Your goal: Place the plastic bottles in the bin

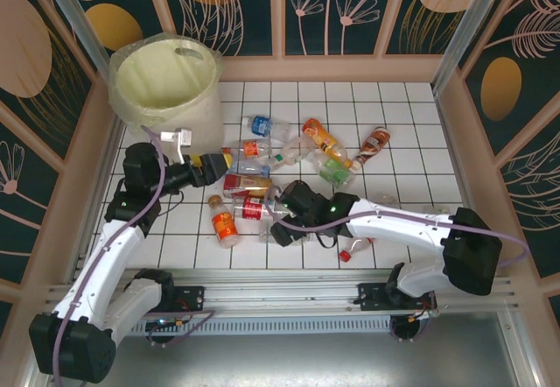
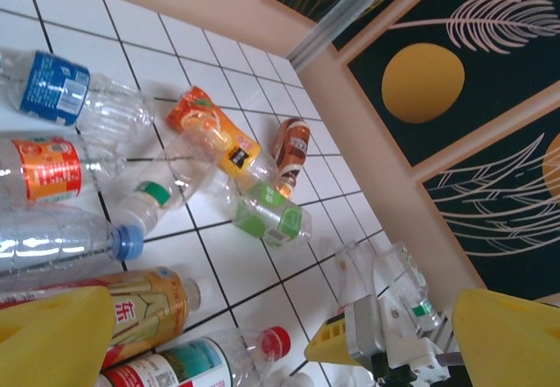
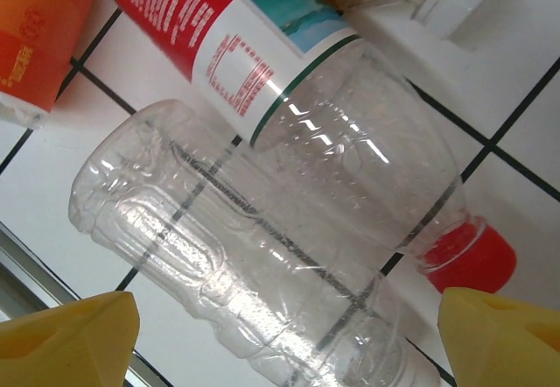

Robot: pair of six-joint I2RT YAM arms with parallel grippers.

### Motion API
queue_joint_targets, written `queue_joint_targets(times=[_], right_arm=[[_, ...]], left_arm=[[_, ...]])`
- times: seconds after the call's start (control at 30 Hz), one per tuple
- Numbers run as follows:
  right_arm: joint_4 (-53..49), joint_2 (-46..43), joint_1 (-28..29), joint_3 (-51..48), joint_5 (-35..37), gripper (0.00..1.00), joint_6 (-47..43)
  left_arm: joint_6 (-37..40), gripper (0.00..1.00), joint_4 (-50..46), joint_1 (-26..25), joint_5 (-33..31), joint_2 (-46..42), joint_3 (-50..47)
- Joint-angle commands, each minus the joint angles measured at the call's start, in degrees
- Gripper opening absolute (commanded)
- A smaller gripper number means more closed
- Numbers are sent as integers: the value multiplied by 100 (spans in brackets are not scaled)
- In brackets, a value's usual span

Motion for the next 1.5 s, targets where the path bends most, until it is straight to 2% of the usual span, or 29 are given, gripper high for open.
queue_joint_targets(times=[0.0, 0.3, 0.53, 0.67, 0.77, 1.03, 1.23, 1.47], right_arm=[[-255, 110, 166, 71, 87, 87, 37], [-221, 430, 515, -9, 473, 87, 299], [-464, 760, 671, 76, 1346, 86, 611], [-449, 993, 671, 139, 1512, 86, 773], [-329, 1093, 672, 124, 1457, 86, 826], [108, 920, 663, -143, 989, 73, 992], [426, 512, 663, -418, 501, 87, 990], [23, 557, 680, -394, 505, 89, 766]], left_arm=[[-52, 99, 368, -79, 32, -62, -157], [119, 98, 131, -97, -220, -44, -32], [135, 99, 81, -97, -289, -37, -24], [134, 99, 77, -97, -283, -77, -21], [134, 99, 81, -92, -285, -77, -17], [116, 99, 98, -96, -288, -61, -41], [109, 99, 107, -95, -289, -53, -51], [91, 99, 116, -97, -246, -51, -59]])
